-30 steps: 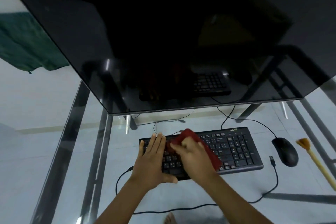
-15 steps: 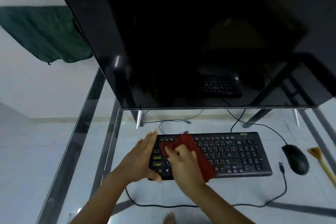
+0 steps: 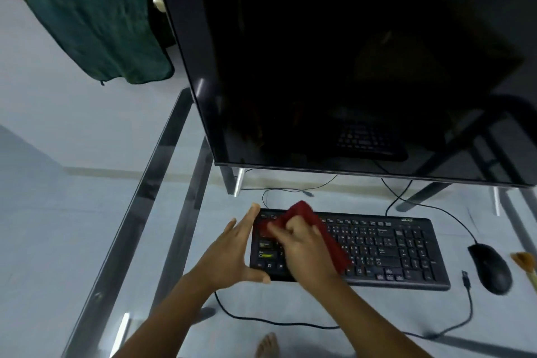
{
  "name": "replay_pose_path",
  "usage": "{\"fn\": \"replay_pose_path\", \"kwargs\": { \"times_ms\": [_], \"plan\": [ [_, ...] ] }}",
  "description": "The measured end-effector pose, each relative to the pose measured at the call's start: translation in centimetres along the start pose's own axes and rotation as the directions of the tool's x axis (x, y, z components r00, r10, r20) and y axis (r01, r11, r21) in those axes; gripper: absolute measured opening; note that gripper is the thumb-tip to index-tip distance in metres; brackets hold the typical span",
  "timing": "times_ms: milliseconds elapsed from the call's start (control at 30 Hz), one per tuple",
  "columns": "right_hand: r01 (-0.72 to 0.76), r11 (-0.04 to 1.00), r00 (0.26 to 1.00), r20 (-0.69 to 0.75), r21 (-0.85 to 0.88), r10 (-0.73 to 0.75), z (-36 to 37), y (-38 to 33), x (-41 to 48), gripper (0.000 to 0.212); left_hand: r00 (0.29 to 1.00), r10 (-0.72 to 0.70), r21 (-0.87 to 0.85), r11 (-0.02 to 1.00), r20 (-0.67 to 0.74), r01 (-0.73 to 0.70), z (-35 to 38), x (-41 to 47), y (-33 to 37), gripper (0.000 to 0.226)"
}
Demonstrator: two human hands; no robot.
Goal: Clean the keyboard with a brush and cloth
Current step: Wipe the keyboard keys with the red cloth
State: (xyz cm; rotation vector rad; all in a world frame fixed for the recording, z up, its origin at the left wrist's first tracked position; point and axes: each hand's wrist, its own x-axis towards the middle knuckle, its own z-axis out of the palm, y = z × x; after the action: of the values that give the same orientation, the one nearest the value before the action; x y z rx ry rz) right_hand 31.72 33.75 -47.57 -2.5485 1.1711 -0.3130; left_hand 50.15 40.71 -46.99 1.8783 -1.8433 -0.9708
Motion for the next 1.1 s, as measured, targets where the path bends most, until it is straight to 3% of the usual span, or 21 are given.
{"fn": "replay_pose_path", "kwargs": {
  "times_ms": [67,100,167,233,300,367,433,467,533,600,667,800,833,933,967,1033,1100],
  "plan": [
    [-0.258,0.966,0.961,-0.096,0.019,0.258,-0.6,1.3,0.8,0.049,1.0,-0.019,-0.002,1.0,0.004,0.019,0.1,0.0,0.1,0.136],
    [-0.321,0.947,0.939,-0.127,0.016,0.32,-0.6,1.1,1.0,0.049,1.0,-0.031,-0.003,1.0,0.001,0.031,0.1,0.1,0.1,0.137],
    [-0.239,0.971,0.966,-0.095,0.022,0.24,0.1,-1.2,1.3,0.047,1.0,-0.029,-0.017,0.999,-0.006,0.029,0.3,0.2,-0.3,0.138],
    [0.027,0.997,0.996,0.083,0.076,-0.033,0.9,-3.8,0.3,0.044,1.0,0.003,-0.014,1.0,0.008,-0.003,0.5,0.1,-0.5,0.137],
    [0.188,0.981,0.973,0.125,0.045,-0.192,0.4,-3.2,0.3,0.041,1.0,0.018,-0.006,1.0,0.012,-0.018,0.6,0.1,-0.6,0.137],
    [0.025,0.999,0.999,0.026,0.027,-0.025,0.0,-0.4,1.1,0.041,1.0,-0.007,-0.016,1.0,-0.004,0.007,0.7,0.1,-0.7,0.139],
    [-0.213,0.977,0.975,-0.065,0.017,0.213,-0.4,1.5,2.0,0.045,1.0,-0.027,-0.026,0.999,-0.013,0.027,0.9,0.2,-0.8,0.139],
    [-0.264,0.964,0.962,-0.063,0.026,0.265,-0.3,1.0,2.2,0.045,1.0,-0.028,-0.027,0.999,-0.012,0.028,0.9,0.2,-0.7,0.139],
    [-0.191,0.979,0.982,-0.004,0.065,0.191,0.4,-1.9,2.2,0.043,1.0,-0.004,-0.027,1.0,-0.013,0.003,0.7,0.2,-0.6,0.139],
    [-0.018,0.996,0.996,0.091,0.087,0.01,1.1,-4.0,1.2,0.037,0.999,0.035,-0.029,0.999,-0.014,-0.035,0.6,0.2,-0.4,0.14],
    [0.093,0.994,0.988,0.116,0.052,-0.098,0.7,-2.6,1.5,0.04,0.999,0.035,-0.035,0.999,-0.01,-0.036,0.5,0.3,-0.4,0.14],
    [-0.191,0.981,0.981,-0.038,0.021,0.192,-0.2,0.5,2.6,0.04,1.0,0.017,-0.015,1.0,-0.019,-0.017,0.7,0.3,-0.5,0.139],
    [-0.17,0.985,0.985,-0.014,0.023,0.171,0.0,-0.4,2.3,0.039,1.0,0.021,-0.011,1.0,-0.015,-0.021,0.7,0.3,-0.6,0.14],
    [0.167,0.982,0.961,0.207,0.088,-0.182,1.0,-3.2,-0.3,0.039,0.999,0.036,-0.003,0.999,0.002,-0.036,0.6,0.3,-0.8,0.14],
    [0.21,0.972,0.945,0.235,0.102,-0.228,0.6,-2.8,-0.7,0.041,0.999,0.032,-0.006,0.999,0.005,-0.032,0.6,0.3,-0.9,0.139],
    [0.137,0.988,0.978,0.146,0.071,-0.146,-0.4,-0.3,-0.4,0.048,1.0,0.012,-0.009,1.0,-0.007,-0.012,0.5,0.2,-0.6,0.14],
    [-0.042,0.999,0.999,0.004,0.011,0.042,-1.2,2.5,-0.3,0.051,1.0,-0.017,-0.013,1.0,-0.015,0.017,0.3,0.1,0.0,0.14]
  ]
}}
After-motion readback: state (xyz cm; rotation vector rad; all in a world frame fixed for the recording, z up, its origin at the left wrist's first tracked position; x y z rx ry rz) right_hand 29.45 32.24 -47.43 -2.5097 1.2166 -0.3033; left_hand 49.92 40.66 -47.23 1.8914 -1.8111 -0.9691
